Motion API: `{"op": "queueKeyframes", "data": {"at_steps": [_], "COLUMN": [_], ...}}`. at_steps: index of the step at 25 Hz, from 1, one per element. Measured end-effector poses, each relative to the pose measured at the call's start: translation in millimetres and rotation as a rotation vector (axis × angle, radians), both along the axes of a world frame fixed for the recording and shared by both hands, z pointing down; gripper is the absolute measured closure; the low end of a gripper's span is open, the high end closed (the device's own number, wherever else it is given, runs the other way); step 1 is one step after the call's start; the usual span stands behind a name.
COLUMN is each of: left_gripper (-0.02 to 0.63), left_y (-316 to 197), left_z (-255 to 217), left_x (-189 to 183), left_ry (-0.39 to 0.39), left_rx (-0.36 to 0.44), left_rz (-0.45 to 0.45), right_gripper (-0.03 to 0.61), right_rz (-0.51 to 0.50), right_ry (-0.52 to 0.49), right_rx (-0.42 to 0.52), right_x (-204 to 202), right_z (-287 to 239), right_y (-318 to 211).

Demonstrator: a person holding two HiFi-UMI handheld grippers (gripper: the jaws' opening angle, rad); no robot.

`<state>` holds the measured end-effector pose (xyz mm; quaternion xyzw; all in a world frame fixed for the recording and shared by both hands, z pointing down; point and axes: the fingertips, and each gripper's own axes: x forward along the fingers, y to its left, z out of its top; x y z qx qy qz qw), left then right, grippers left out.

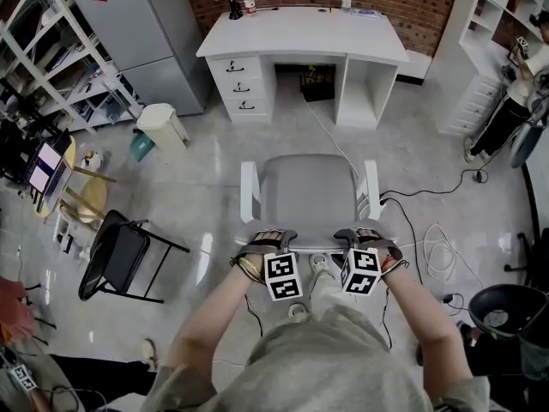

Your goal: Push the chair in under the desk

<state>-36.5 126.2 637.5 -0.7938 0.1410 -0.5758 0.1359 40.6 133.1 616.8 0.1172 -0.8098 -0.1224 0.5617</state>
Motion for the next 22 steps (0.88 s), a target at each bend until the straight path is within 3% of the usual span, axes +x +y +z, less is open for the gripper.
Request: {"op": "queueKeyframes", "data": {"at_steps": [10, 16, 19, 22], "left_gripper": [0.381, 0.457, 0.519, 0.539], "left_y": [-8, -13, -19, -20], "left_z": [13, 18, 16, 18], "left_x": [1, -2, -1, -3], "left_ry": [-0.086, -0.131, -0.122, -0.146], "left_rx": [-0.011, 0.016, 0.018, 0.024], "left_rz": [0.002, -0.017, -0.052, -0.046], "right_gripper": [0.391, 0.508, 0.537, 0.554], "right_rz": [-0.039, -0.061, -0.058, -0.071], "right_ry": [0.106, 0.178, 0.19, 0.203], "right_rx": [0.011, 0.082, 0.094, 0.112], "right_x": [2, 7, 9, 9], "right_z": [19, 26, 27, 28], "right_y": [-9, -13, -15, -16]}}
